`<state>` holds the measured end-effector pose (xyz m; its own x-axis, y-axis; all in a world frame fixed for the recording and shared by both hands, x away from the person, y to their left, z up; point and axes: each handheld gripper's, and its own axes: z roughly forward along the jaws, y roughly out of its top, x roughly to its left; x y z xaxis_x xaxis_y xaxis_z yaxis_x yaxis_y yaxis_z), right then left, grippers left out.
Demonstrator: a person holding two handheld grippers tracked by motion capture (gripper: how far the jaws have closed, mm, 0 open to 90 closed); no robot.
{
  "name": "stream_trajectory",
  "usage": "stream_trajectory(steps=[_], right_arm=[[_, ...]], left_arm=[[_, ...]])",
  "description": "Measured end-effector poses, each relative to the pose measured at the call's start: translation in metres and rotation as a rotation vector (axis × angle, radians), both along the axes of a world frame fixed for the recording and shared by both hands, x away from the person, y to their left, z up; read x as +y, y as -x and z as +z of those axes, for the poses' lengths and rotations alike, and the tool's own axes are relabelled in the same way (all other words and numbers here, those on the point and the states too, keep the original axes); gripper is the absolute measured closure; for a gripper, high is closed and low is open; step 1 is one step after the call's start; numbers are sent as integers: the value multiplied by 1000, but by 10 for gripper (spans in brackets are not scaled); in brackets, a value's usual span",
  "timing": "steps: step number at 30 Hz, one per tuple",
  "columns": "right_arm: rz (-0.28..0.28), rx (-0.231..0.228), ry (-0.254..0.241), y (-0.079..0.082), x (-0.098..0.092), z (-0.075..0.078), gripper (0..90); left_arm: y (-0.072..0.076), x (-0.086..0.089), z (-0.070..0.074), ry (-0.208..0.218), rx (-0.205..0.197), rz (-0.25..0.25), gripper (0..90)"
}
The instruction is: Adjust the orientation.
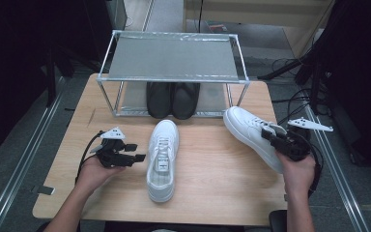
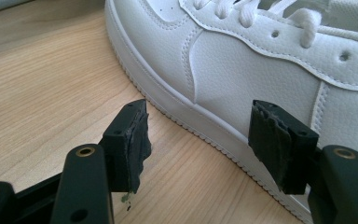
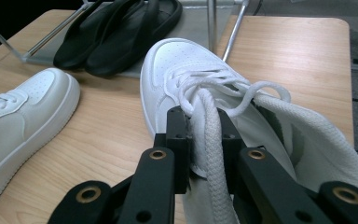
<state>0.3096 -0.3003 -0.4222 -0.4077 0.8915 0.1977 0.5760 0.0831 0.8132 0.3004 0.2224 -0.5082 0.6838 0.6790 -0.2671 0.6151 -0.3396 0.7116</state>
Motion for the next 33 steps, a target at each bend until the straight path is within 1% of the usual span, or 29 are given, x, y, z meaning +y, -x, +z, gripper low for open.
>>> stream_trajectory(steps=[2,7,8,12,14,15,18,22,25,31,33], right_arm=[[6,-1,1,0,2,0,820],[54,-3,19,1,16,1,820],[54,-3,19,1,16,1,820],[98,2,43,0,31,-1,820],[103,6,47,0,34,-2,819],[118,12,54,-1,39,-3,819],[140,16,62,-1,47,-5,818],[153,21,67,0,52,-7,818],[171,26,77,0,60,-9,818],[190,36,63,-1,69,-13,817],[206,41,72,-1,75,-16,817]], left_arm=[[0,0,0,2,-4,-1,381],[0,-1,1,3,-12,-9,381],[0,-1,1,3,-12,-9,380],[1,-1,2,4,-16,-12,381],[1,-1,2,4,-18,-11,380],[1,-1,2,7,-18,-10,381],[1,-2,2,9,-19,-18,380],[1,-2,3,7,-22,-20,380],[1,-2,2,9,-19,-19,380],[1,-3,3,15,-19,-25,380],[1,-3,3,18,-18,-26,380]])
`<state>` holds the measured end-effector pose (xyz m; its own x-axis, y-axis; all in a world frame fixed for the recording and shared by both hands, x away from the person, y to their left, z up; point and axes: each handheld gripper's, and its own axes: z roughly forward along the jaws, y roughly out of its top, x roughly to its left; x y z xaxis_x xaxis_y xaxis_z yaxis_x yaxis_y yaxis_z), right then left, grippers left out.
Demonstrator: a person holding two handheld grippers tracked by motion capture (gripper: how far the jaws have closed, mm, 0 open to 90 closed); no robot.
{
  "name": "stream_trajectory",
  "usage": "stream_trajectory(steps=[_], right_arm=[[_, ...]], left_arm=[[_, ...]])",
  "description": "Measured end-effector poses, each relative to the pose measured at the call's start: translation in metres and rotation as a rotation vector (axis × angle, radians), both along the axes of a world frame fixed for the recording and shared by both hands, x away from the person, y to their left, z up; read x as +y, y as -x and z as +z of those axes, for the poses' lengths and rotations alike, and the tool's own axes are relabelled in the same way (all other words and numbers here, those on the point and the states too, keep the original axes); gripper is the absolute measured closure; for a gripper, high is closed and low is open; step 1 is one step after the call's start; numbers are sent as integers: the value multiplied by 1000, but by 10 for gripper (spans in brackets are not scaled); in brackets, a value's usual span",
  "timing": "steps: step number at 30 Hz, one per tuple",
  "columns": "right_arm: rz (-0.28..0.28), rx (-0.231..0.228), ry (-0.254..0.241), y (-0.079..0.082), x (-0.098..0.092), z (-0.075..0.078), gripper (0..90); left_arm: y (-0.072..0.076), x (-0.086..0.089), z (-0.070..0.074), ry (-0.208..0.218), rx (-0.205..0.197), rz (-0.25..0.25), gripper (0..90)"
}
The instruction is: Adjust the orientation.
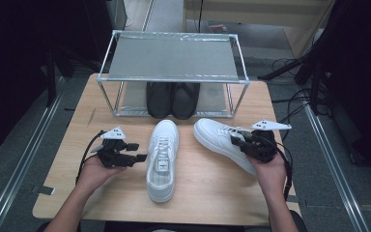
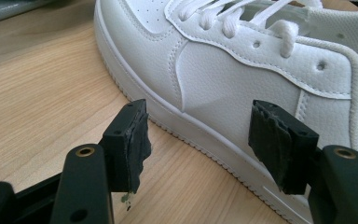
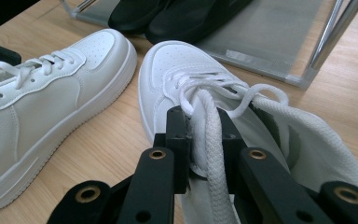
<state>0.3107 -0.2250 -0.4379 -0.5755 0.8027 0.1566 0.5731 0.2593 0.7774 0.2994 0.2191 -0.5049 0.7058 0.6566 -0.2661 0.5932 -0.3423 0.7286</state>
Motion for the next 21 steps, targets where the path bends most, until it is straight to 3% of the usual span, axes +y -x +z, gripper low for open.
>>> stream_trajectory(steps=[21], right_arm=[[51,26,72,2,34,-17,810]], left_arm=[[-1,-3,-1,-5,-1,-6,379]])
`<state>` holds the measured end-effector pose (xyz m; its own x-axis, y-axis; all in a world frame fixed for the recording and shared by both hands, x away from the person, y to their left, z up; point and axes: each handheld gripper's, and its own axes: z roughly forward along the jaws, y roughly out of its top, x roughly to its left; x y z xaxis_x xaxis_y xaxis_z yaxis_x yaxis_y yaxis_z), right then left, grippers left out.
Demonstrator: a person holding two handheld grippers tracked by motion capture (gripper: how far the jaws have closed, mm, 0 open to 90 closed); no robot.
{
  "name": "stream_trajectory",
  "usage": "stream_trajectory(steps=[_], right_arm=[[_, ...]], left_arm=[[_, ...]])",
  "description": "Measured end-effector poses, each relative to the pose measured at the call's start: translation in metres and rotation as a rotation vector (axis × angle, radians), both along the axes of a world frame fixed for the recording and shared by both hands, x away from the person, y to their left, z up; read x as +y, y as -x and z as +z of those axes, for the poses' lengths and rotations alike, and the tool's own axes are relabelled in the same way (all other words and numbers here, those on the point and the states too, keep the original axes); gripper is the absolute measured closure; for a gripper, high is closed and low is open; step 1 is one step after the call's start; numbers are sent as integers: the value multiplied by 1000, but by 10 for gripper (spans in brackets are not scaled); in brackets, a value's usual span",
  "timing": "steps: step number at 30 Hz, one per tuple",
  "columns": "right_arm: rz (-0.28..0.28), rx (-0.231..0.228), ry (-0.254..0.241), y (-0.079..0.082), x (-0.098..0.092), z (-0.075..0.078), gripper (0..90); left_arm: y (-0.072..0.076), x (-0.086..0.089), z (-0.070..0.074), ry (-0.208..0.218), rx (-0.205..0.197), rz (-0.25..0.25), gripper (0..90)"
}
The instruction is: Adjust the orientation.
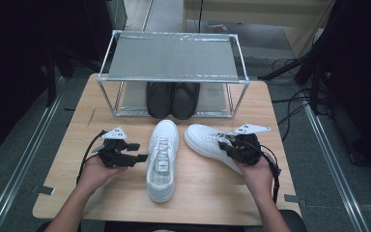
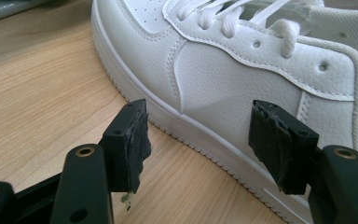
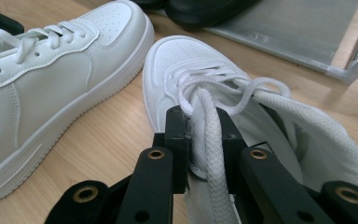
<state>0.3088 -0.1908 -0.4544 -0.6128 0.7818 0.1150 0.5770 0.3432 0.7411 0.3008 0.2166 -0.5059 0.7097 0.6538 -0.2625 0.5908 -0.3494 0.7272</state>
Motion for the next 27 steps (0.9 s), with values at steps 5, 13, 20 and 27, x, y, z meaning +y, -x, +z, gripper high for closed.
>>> stream_trajectory(steps=[5,13,20,27], right_arm=[[12,14,22,2,5,-2,813],[53,42,33,6,14,-4,810],[97,50,62,11,27,-5,800],[125,89,73,11,35,-6,803]], left_arm=[[0,0,1,2,-4,0,379],[2,0,1,1,-12,-3,377],[2,0,1,3,-14,-4,375],[2,-1,1,1,-14,-13,376]])
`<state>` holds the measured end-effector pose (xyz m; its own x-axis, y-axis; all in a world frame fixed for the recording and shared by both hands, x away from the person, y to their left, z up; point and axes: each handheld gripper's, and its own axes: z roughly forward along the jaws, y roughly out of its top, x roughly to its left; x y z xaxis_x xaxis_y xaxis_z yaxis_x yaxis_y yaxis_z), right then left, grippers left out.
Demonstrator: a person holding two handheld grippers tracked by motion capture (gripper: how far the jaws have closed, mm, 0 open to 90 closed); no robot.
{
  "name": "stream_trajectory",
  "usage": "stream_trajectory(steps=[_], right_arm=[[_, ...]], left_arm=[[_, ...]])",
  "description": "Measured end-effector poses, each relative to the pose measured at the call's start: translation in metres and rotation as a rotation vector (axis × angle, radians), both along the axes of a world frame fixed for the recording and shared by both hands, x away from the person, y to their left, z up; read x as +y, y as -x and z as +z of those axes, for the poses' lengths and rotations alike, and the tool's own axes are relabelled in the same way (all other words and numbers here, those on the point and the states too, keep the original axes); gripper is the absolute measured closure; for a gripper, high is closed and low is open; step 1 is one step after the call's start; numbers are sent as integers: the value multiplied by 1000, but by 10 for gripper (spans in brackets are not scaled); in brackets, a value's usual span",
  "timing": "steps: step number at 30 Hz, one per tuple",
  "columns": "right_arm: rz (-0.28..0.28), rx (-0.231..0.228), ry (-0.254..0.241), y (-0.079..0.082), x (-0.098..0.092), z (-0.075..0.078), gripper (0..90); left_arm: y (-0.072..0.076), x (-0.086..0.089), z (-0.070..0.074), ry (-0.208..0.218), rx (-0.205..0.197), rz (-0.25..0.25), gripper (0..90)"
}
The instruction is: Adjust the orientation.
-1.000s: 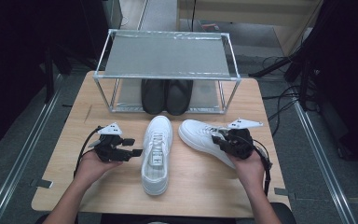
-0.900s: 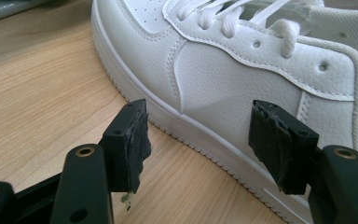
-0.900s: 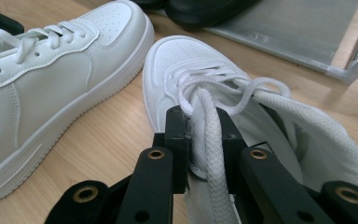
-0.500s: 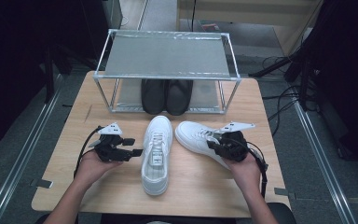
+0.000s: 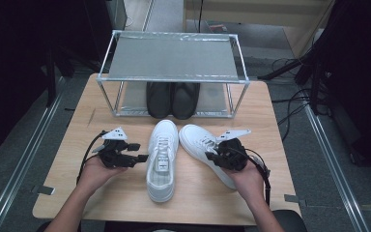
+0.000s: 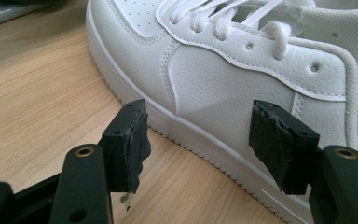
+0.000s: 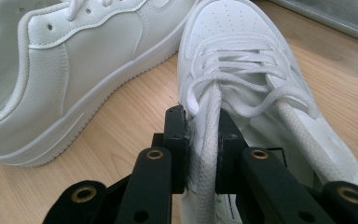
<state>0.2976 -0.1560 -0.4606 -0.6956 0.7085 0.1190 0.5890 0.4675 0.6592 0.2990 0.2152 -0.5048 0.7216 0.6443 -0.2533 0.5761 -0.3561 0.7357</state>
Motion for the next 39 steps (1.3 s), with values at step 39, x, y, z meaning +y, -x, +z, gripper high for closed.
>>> stream_trajectory(steps=[39], right_arm=[[90,97,-124,-3,5,9,685]], left_arm=[[-4,-3,2,9,-16,-33,409]])
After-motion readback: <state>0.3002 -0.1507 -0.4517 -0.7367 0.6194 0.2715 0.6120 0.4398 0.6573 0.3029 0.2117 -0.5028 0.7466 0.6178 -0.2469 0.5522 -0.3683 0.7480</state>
